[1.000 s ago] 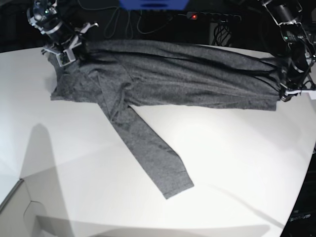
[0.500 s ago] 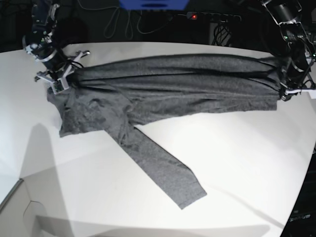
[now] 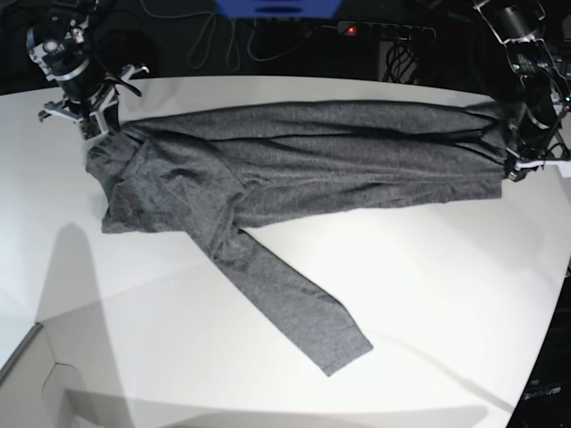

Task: Layout the t-shirt on the table in an organized manner, then fold the t-shirt properly
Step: 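Drag the folded shirt with both grippers toward the robot, then grasp the hanging sleeve near the right gripper with the right gripper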

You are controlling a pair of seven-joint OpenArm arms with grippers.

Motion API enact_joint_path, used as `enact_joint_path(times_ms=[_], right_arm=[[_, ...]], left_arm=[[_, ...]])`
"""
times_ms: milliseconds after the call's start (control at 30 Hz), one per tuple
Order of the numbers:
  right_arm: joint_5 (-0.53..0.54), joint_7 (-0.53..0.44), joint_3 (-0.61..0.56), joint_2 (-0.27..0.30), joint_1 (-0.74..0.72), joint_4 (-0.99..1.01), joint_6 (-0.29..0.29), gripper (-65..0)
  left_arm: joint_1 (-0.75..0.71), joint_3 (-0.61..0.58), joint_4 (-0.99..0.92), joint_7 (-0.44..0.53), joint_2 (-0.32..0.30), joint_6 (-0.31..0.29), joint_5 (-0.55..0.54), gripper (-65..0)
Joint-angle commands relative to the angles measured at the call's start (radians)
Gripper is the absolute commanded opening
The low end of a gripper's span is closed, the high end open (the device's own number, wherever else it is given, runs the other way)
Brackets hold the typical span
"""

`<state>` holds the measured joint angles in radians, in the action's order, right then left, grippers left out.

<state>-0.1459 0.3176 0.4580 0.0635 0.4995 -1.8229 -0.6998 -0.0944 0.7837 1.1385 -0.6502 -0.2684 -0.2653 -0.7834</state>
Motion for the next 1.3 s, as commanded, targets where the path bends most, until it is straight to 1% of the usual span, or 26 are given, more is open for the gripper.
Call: enact_joint_path(times_ms=[0,167,267,300,400,467,533,600,700,800,933,1033,1267], right_arm=[[0.015,-0.025,0.006,0.006,0.008,-0.021,0.002,-65.0],[0.013,-0.025,0.002,0.002,-0.003,-0.084,0.002,-65.0],[0.013,-0.016,-0.003,-0.006,-0.075,-0.107,0.002,-65.0],[0.013,0.002,-0.003,-0.017,-0.104,-0.105,0.002,-63.2],[0.013,0.117,-0.006,-0.029,-0.224,-0.102,0.002,-52.2],[0.013,0.208,-0.038,-0.031,-0.301,-0.102,0.002,-44.1],[0.013,0.282,-0.071,-0.032,-0.368,-0.102,0.002,-38.0],[0.013,0.332,-0.123,-0.032,-0.424,-0.102,0.002,-34.6],[0.012,0.375,-0.219,-0.032,-0.493,-0.068,0.002,-33.7],[0.012,0.386,-0.307,-0.032,-0.560,0.016,0.002,-33.7],[0.012,0.377,-0.396,-0.032,-0.648,0.179,0.002,-33.5],[0.013,0.372,-0.422,-0.034,-0.717,0.303,0.002,-33.5],[0.013,0.234,-0.427,-0.035,-0.813,0.542,0.002,-33.5]], left_arm=[[-0.006,0.003,0.004,-0.016,-0.010,0.010,0.017,-64.9],[-0.008,0.003,0.004,-0.024,-0.009,0.010,0.017,-64.9],[-0.009,-0.002,0.004,-0.026,-0.009,0.010,0.017,-64.9],[-0.011,-0.004,0.002,-0.026,-0.009,0.010,0.017,-64.9],[-0.023,-0.005,0.002,-0.026,-0.009,0.010,0.017,-64.2],[-0.023,-0.005,0.002,-0.027,0.004,0.010,0.017,-61.0],[-0.023,-0.005,0.002,-0.027,0.008,0.010,0.017,-56.6],[-0.032,-0.005,0.004,-0.027,0.010,0.011,0.017,-51.8],[-0.037,-0.005,0.007,-0.027,0.011,0.011,0.017,-45.5],[-0.051,-0.004,0.015,-0.027,0.011,0.011,0.017,-42.3],[-0.057,0.003,0.016,-0.027,0.011,0.011,0.011,-42.3],[-0.057,0.004,0.016,-0.027,0.010,0.011,0.011,-42.2],[-0.057,0.004,0.016,-0.027,0.010,0.011,0.011,-42.2]])
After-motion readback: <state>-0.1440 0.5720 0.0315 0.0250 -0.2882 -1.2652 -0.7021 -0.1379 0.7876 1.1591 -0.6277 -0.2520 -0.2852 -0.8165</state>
